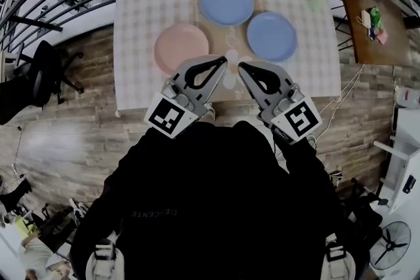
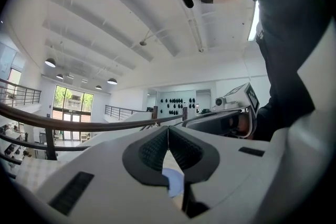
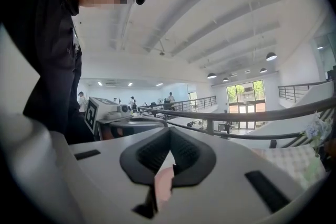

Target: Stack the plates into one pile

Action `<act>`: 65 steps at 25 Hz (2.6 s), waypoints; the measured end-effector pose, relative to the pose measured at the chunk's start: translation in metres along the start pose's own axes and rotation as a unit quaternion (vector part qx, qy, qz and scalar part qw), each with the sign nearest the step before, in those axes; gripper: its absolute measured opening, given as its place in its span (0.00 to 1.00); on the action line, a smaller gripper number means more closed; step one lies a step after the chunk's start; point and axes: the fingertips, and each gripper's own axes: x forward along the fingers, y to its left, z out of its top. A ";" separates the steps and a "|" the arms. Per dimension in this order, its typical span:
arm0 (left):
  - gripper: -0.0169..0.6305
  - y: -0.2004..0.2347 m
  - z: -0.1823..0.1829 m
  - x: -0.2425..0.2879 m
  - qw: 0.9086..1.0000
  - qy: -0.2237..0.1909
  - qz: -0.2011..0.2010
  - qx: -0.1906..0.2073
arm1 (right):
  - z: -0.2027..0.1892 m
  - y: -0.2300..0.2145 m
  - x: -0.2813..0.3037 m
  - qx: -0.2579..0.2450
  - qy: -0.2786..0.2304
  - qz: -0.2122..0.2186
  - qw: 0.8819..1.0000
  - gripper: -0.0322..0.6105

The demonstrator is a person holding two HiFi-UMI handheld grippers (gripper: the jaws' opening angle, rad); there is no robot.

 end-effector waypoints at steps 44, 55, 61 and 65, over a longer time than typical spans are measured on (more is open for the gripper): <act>0.06 0.141 -0.057 -0.012 0.990 0.015 0.141 -0.014 | -0.057 -0.071 0.132 0.021 0.070 0.051 0.996 0.06; 0.06 0.149 -0.072 -0.035 0.989 0.015 0.145 -0.028 | -0.096 -0.069 0.151 0.024 0.114 0.032 0.993 0.06; 0.06 0.149 -0.086 -0.042 0.990 0.008 0.134 -0.032 | -0.130 -0.065 0.164 0.044 0.142 0.024 0.989 0.06; 0.06 0.151 -0.094 -0.049 0.991 0.004 0.129 -0.045 | -0.154 -0.071 0.172 0.069 0.152 0.000 0.986 0.07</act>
